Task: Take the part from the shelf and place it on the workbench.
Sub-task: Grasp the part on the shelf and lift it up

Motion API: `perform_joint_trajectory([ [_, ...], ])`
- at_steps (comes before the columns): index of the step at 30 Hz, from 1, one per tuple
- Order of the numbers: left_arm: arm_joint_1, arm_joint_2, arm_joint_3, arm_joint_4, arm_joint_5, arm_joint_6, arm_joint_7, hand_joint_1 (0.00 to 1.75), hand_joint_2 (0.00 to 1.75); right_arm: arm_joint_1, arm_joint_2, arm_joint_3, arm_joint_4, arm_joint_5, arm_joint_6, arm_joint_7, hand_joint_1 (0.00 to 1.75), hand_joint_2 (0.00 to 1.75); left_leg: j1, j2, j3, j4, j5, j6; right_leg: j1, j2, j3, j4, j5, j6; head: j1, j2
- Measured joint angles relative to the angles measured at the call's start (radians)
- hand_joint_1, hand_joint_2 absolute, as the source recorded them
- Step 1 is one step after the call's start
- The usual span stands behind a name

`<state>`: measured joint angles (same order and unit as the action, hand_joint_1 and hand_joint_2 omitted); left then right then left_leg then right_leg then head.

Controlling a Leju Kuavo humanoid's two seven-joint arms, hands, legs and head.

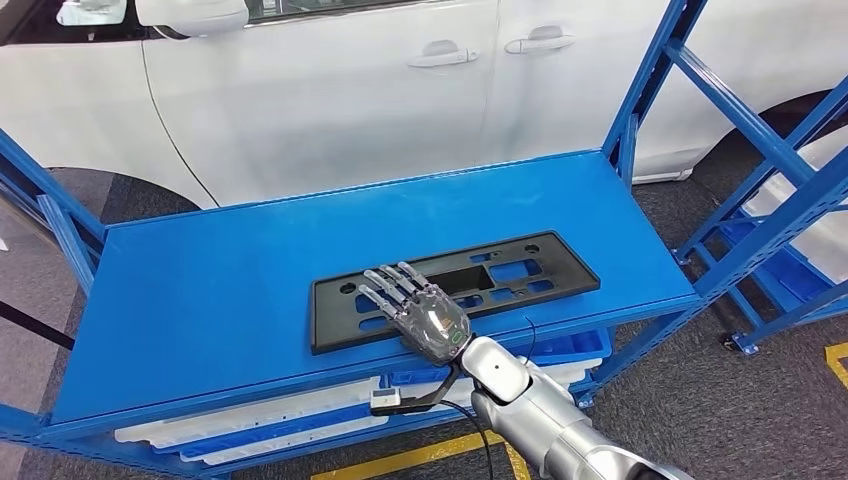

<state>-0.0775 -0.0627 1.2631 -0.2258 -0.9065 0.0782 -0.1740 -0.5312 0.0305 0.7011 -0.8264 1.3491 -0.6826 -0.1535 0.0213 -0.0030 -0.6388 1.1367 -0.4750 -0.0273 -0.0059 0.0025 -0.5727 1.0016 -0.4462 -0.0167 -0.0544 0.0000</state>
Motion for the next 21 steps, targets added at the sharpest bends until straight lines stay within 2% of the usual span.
perform_joint_trajectory([
  [1, -0.001, 0.001, 0.0, 0.0, 0.0, 0.001, 0.0, 0.0, 0.0, -0.008, 0.006, -0.005, 0.014, 0.025, -0.005, 0.026, 0.0, 1.75, 0.0, -0.001, 0.029, -0.06, 0.022, 0.004, 0.001, 0.001, -0.001, 0.006, -0.004, 0.005, 0.0, 0.0],
  [2, -0.001, 0.001, 0.0, 0.0, -0.001, 0.001, 0.0, 0.0, 0.0, -0.014, 0.009, -0.012, 0.025, 0.048, -0.008, 0.047, 0.0, 1.75, -0.002, -0.002, 0.046, -0.098, 0.032, 0.009, 0.003, 0.002, -0.003, 0.01, -0.005, 0.01, 0.0, 0.0],
  [5, 0.001, 0.001, 0.0, 0.0, -0.001, 0.003, 0.0, 0.0, 0.0, -0.029, 0.015, -0.028, 0.049, 0.077, -0.012, 0.075, 0.0, 1.75, -0.005, -0.003, 0.053, -0.116, 0.033, 0.029, 0.004, 0.003, -0.006, 0.011, -0.006, 0.026, 0.0, 0.0],
  [7, 0.001, 0.001, 0.0, 0.0, -0.001, 0.003, -0.001, 0.0, 0.0, -0.034, 0.015, -0.033, 0.058, 0.081, -0.013, 0.078, 0.0, 1.75, -0.003, -0.003, 0.055, -0.123, 0.038, 0.04, 0.002, 0.003, -0.015, 0.033, -0.023, 0.037, 0.0, 0.0],
  [8, 0.001, 0.001, 0.0, 0.0, -0.001, 0.003, -0.001, 0.0, 0.0, -0.036, 0.015, -0.036, 0.063, 0.082, -0.014, 0.079, 0.0, 1.75, -0.002, -0.002, 0.055, -0.126, 0.04, 0.045, 0.0, 0.002, -0.033, 0.072, -0.047, 0.042, 0.0, 0.0],
  [10, 0.0, 0.001, 0.0, 0.0, -0.002, 0.003, -0.001, 0.0, 0.0, -0.039, 0.015, -0.04, 0.075, 0.091, -0.014, 0.093, 0.0, 1.75, -0.002, -0.002, 0.054, -0.127, 0.041, 0.05, -0.002, 0.002, -0.093, 0.196, -0.107, 0.048, 0.0, 0.0],
  [11, 0.001, 0.001, 0.0, 0.0, -0.002, 0.003, -0.001, 0.0, 0.0, -0.041, 0.015, -0.044, 0.085, 0.102, -0.016, 0.113, 0.0, 1.75, -0.003, -0.001, 0.053, -0.127, 0.042, 0.051, -0.003, 0.001, -0.123, 0.253, -0.126, 0.05, 0.0, 0.0],
  [12, 0.001, 0.001, 0.0, 0.0, -0.004, 0.003, -0.001, 0.0, 0.0, -0.046, 0.016, -0.051, 0.098, 0.118, -0.017, 0.139, 0.0, 1.75, -0.003, -0.001, 0.053, -0.126, 0.042, 0.051, -0.004, 0.001, -0.139, 0.282, -0.128, 0.05, 0.0, 0.0],
  [13, 0.002, 0.001, 0.0, 0.0, -0.005, 0.003, 0.0, 0.0, 0.0, -0.055, 0.016, -0.059, 0.114, 0.135, -0.018, 0.17, 0.0, 1.75, -0.003, -0.001, 0.053, -0.126, 0.041, 0.051, -0.004, 0.001, -0.136, 0.274, -0.111, 0.048, 0.0, 0.0],
  [14, 0.001, 0.001, 0.0, 0.0, -0.007, 0.003, 0.001, 0.0, 0.0, -0.068, 0.016, -0.07, 0.134, 0.152, -0.019, 0.202, 0.16, 1.75, -0.003, -0.001, 0.054, -0.125, 0.041, 0.051, -0.005, 0.001, -0.114, 0.227, -0.079, 0.045, 0.0, 0.0],
  [16, 0.001, 0.0, 0.0, 0.0, -0.01, 0.002, 0.003, 0.0, 0.0, -0.102, 0.013, -0.097, 0.18, 0.178, -0.019, 0.259, 0.97, 1.75, -0.005, -0.002, 0.054, -0.124, 0.041, 0.048, -0.001, 0.0, -0.046, 0.088, -0.018, 0.034, 0.0, 0.0],
  [17, 0.0, 0.0, 0.0, 0.0, -0.011, 0.001, 0.003, 0.0, 0.0, -0.12, 0.011, -0.114, 0.205, 0.187, -0.019, 0.284, 1.41, 1.75, -0.007, -0.003, 0.053, -0.123, 0.041, 0.045, 0.002, 0.0, -0.023, 0.039, -0.002, 0.029, 0.0, 0.0],
  [18, 0.001, 0.0, 0.0, 0.0, -0.012, 0.0, 0.004, 0.0, 0.0, -0.135, 0.008, -0.13, 0.228, 0.193, -0.019, 0.305, 1.69, 1.75, -0.008, -0.003, 0.052, -0.122, 0.042, 0.04, 0.005, -0.001, -0.012, 0.013, 0.003, 0.025, 0.0, 0.0],
  [19, 0.001, 0.0, 0.0, 0.0, -0.013, 0.0, 0.004, 0.0, 0.0, -0.146, 0.004, -0.148, 0.25, 0.197, -0.019, 0.32, 1.75, 1.75, -0.008, -0.004, 0.051, -0.123, 0.043, 0.034, 0.008, -0.001, -0.012, 0.008, 0.001, 0.023, 0.0, 0.0],
  [21, 0.001, 0.001, 0.0, 0.0, -0.014, -0.001, 0.004, 0.0, 0.0, -0.159, -0.009, -0.181, 0.284, 0.201, -0.019, 0.335, 1.75, 1.75, -0.008, -0.004, 0.051, -0.125, 0.043, 0.024, 0.004, -0.002, -0.011, -0.001, 0.008, 0.015, 0.0, 0.0],
])
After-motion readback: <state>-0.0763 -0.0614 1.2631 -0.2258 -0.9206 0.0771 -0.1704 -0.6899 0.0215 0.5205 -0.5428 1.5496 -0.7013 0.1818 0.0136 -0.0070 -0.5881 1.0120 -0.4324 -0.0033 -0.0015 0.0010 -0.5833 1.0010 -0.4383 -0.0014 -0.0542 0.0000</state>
